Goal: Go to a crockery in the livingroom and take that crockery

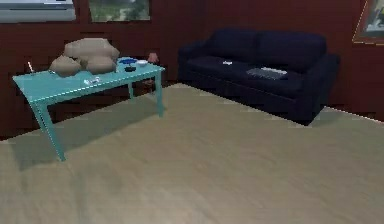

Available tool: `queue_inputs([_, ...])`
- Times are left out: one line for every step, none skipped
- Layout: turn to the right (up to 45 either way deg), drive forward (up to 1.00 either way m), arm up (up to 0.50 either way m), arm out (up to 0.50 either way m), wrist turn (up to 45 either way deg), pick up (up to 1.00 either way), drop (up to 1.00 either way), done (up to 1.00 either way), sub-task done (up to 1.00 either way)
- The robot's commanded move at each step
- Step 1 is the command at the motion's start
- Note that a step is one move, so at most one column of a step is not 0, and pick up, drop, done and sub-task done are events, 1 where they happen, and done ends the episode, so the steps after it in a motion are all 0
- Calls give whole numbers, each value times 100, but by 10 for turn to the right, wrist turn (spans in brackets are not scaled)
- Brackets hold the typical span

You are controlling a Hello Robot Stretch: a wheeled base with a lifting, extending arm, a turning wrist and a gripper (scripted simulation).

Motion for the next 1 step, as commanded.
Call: queue_inputs([-120, 0, 0, 0, 0, 0, 0, 0, 0])
